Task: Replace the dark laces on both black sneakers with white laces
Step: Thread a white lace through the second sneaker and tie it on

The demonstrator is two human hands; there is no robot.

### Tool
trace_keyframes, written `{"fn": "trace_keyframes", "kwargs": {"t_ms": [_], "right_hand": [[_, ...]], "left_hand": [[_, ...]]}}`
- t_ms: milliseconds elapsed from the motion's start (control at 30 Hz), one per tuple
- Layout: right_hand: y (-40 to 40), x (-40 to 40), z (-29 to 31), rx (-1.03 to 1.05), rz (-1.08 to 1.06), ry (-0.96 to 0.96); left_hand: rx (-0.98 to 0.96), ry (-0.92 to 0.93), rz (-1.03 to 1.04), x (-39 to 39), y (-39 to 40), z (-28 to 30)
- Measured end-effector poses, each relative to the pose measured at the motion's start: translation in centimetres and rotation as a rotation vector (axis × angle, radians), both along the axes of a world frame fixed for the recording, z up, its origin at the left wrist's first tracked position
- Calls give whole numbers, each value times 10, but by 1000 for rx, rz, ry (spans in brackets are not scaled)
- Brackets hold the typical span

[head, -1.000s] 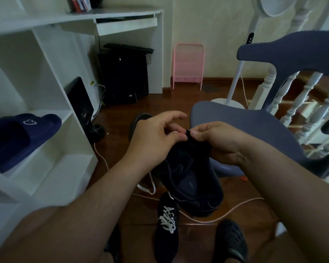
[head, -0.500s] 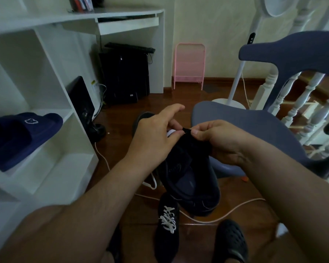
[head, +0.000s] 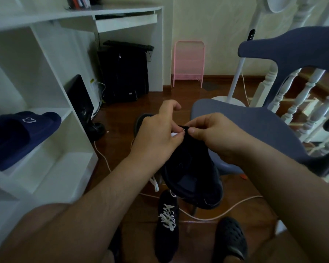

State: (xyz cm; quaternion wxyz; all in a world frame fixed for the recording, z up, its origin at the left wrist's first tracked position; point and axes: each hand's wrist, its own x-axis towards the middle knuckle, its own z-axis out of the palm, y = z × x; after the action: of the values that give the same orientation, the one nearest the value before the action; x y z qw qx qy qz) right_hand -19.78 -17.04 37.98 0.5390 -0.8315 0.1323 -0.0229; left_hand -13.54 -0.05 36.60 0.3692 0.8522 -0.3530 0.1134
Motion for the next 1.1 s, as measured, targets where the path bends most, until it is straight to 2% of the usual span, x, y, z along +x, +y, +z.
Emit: {"fn": "trace_keyframes", "kwargs": {"t_ms": [100,167,233,300,400,533,633,700,767,933,1100], "right_hand": [[3,-2,3,-172,84,-17],[8,-4,4,-187,131,-12],[10,-4,4,-201,128,-15],[10,-3,1,-198,97,-18],[4,2,-1,-191,4,-31],[-12,9,-8,-90,-170,-68],[-22,13,-11,48,-316,-137],[-22,14,-11,139,-366,-181],[-17,14,-10,218,-354,-206],[-1,5,0,174,-251,-258],[-17,5,-1,-50,-349,-292]], "left_hand": [[24,50,0,1,0,0],[34,65,-7,3,0,1],[55,-9,4,3,-2,1],[83,-60,16,5,-2,2],[109,-33,-20,9,2,-1],[19,25,72,11,10,-6],[57,196,167,14,17,-6],[165,371,139,17,22,-7],[223,452,112,20,25,-11],[11,277,225,31,31,-17],[-75,85,283,43,41,-16]]}}
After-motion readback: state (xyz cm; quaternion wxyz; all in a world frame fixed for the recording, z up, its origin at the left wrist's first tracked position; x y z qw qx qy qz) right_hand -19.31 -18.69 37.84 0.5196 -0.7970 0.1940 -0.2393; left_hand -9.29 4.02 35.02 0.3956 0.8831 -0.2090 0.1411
